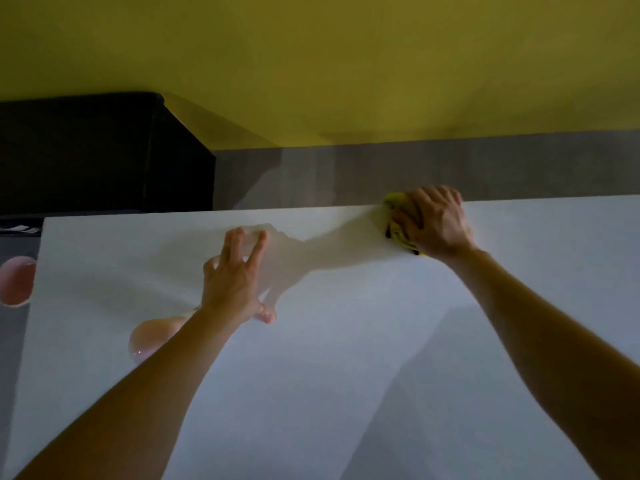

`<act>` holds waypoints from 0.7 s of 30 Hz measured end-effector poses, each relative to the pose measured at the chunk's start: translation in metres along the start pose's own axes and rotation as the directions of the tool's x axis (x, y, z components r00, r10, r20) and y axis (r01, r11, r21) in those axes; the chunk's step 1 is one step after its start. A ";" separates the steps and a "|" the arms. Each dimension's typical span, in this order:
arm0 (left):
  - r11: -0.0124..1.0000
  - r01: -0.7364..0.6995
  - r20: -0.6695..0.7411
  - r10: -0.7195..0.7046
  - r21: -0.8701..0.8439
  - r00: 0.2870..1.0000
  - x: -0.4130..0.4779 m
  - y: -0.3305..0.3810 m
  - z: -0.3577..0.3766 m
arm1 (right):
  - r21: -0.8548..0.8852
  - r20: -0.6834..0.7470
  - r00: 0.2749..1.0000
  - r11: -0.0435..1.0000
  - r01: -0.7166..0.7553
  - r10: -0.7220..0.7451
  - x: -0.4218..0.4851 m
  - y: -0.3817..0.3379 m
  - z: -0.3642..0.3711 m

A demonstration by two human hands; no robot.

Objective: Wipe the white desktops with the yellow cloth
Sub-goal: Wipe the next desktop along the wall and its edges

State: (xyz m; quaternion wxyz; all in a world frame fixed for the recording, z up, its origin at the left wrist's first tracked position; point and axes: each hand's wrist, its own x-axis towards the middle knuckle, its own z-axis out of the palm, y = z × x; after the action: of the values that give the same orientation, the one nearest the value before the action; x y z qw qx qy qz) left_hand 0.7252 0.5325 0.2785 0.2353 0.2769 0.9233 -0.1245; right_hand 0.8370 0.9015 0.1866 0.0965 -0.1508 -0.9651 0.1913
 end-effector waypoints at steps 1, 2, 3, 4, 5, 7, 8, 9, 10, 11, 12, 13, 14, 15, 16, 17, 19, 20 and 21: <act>1.000 -0.003 -0.011 0.003 0.001 1.000 0.000 0.000 0.001 | -0.047 -0.032 0.998 0.998 -0.051 0.049 -0.012 0.024 -0.016; 1.000 -0.004 -0.020 0.004 -0.001 1.000 0.000 -0.001 0.002 | -0.103 -0.071 0.991 0.988 -0.118 0.112 -0.021 0.039 -0.026; 1.000 -0.005 -0.027 0.005 -0.004 1.000 0.000 -0.001 0.002 | -0.156 -0.111 0.977 0.967 -0.200 0.184 -0.026 0.041 -0.027; 1.000 -0.007 -0.028 0.007 -0.006 1.000 0.001 -0.001 0.002 | -0.193 -0.141 0.957 0.941 -0.278 0.253 -0.025 0.031 -0.021; 1.000 -0.012 -0.027 0.012 -0.006 1.000 0.001 -0.002 0.002 | -0.193 -0.151 0.944 0.927 -0.320 0.295 -0.022 0.011 -0.011; 1.000 -0.017 -0.020 0.017 -0.003 1.000 0.002 -0.003 0.003 | -0.102 -0.116 0.968 0.967 -0.233 0.222 -0.005 -0.048 0.019; 1.000 -0.019 -0.015 0.019 0.003 1.000 0.003 -0.003 0.002 | -0.053 -0.082 0.989 0.990 -0.129 0.125 0.005 -0.083 0.036; 1.000 -0.021 -0.013 0.021 0.007 1.000 0.004 -0.003 0.002 | -0.029 -0.029 0.999 0.999 -0.040 0.039 0.016 -0.120 0.051; 1.000 -0.021 -0.018 0.021 0.012 1.000 0.004 -0.003 0.002 | -0.027 0.028 1.000 1.000 0.008 -0.007 0.027 -0.154 0.064; 1.000 -0.017 -0.030 0.018 0.019 0.999 0.004 -0.003 0.002 | -0.033 0.065 0.998 0.999 0.022 -0.020 0.036 -0.182 0.072; 0.999 -0.012 -0.039 0.013 0.031 0.999 0.004 -0.002 0.002 | -0.034 0.080 0.997 0.999 0.026 -0.023 0.043 -0.199 0.075; 0.999 -0.008 -0.038 0.010 0.042 0.999 0.004 -0.002 0.002 | -0.025 0.099 0.995 0.999 0.033 -0.030 0.048 -0.204 0.075; 0.999 -0.008 -0.023 0.009 0.052 1.000 0.005 -0.001 0.002 | -0.005 0.122 0.991 0.999 0.053 -0.052 0.049 -0.198 0.073; 0.998 -0.009 0.000 0.009 0.064 1.000 0.006 0.000 0.003 | 0.019 0.126 0.990 0.998 0.066 -0.068 0.046 -0.182 0.068; 0.997 -0.008 0.026 0.006 0.079 1.000 0.007 0.003 0.002 | 0.029 0.103 0.993 0.998 0.060 -0.063 0.040 -0.157 0.059; 0.996 -0.001 0.054 -0.004 0.092 0.999 0.008 0.005 0.000 | 0.015 0.063 0.998 1.000 0.026 -0.027 0.032 -0.125 0.047; 0.993 0.003 0.117 -0.018 0.121 0.993 0.011 0.014 -0.004 | -0.048 -0.029 0.996 0.995 -0.088 0.087 0.010 -0.046 0.016; 0.991 0.003 0.137 -0.022 0.131 0.990 0.012 0.020 -0.008 | -0.087 -0.063 0.990 0.987 -0.134 0.128 -0.003 -0.005 -0.005; 0.991 0.001 0.141 -0.020 0.135 0.990 0.012 0.026 -0.012 | -0.127 -0.080 0.982 0.976 -0.178 0.169 -0.018 0.034 -0.025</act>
State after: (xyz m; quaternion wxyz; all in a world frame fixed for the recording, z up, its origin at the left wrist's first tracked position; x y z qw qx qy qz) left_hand 0.7269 0.5639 0.2796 0.2805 0.2777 0.8952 -0.2072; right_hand 0.8683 0.9341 0.1938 0.1024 -0.2471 -0.9549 0.1287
